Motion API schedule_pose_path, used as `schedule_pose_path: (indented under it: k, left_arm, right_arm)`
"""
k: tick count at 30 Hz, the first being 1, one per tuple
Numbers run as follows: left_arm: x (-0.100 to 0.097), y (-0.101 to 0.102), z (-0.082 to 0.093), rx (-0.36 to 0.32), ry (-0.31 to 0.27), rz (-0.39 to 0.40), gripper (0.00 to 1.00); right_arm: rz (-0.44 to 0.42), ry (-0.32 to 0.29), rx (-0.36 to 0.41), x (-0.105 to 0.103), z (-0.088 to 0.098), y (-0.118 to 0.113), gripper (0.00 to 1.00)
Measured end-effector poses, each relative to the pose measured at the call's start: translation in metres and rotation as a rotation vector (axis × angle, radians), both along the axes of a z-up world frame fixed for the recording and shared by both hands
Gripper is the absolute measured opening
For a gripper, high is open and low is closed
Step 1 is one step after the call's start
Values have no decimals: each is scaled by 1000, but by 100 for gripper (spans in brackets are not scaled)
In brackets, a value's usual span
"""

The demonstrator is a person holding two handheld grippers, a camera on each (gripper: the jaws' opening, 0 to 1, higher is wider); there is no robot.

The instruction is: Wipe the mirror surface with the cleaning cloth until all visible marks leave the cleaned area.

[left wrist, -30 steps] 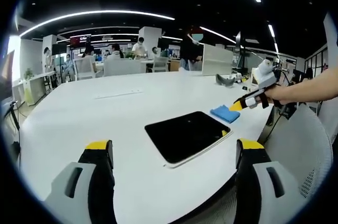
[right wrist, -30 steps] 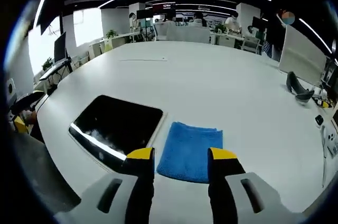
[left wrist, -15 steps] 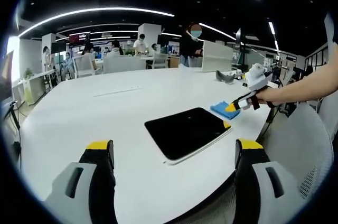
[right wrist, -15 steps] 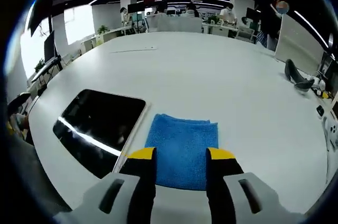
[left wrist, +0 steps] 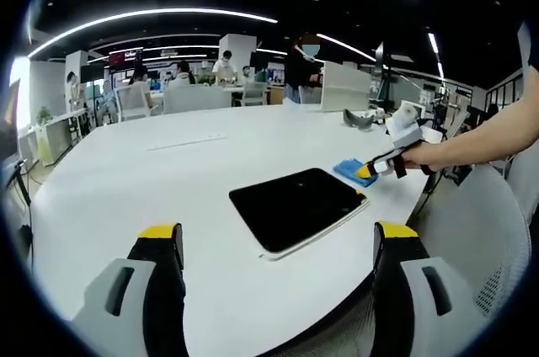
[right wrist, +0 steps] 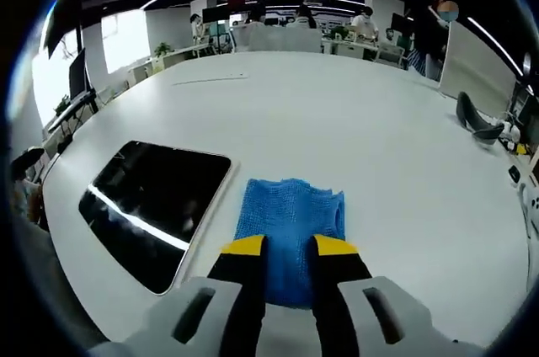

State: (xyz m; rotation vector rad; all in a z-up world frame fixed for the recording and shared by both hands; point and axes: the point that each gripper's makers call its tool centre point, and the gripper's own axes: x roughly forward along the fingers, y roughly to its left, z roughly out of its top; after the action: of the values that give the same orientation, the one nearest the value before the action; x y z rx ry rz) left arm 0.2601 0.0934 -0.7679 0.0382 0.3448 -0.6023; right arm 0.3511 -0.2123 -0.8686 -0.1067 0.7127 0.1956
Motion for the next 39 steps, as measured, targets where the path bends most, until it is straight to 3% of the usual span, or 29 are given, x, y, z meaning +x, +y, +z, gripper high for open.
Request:
schedule_pose_path:
  k: [4, 24, 28, 29, 39]
  left_arm:
    - [0, 0, 1, -3, -3, 1, 93]
    - [-1, -3, -1, -5, -1, -11, 94]
    - [-1, -4, 2, -26, -12, -14, 94]
    - [-2, -4, 1, -21, -9, -16, 94]
    - [-2, -5, 2, -27, -11, -24, 93]
  right_arm:
    - [25, 7, -29, 0, 2, 7, 3]
    - [-33, -16, 22, 11, 11, 0, 0]
    - [-29, -53, 40, 20, 30, 9, 0]
    - [-36, -72, 90, 23, 38, 17, 0]
    - [3, -62, 104, 48, 35, 43, 0]
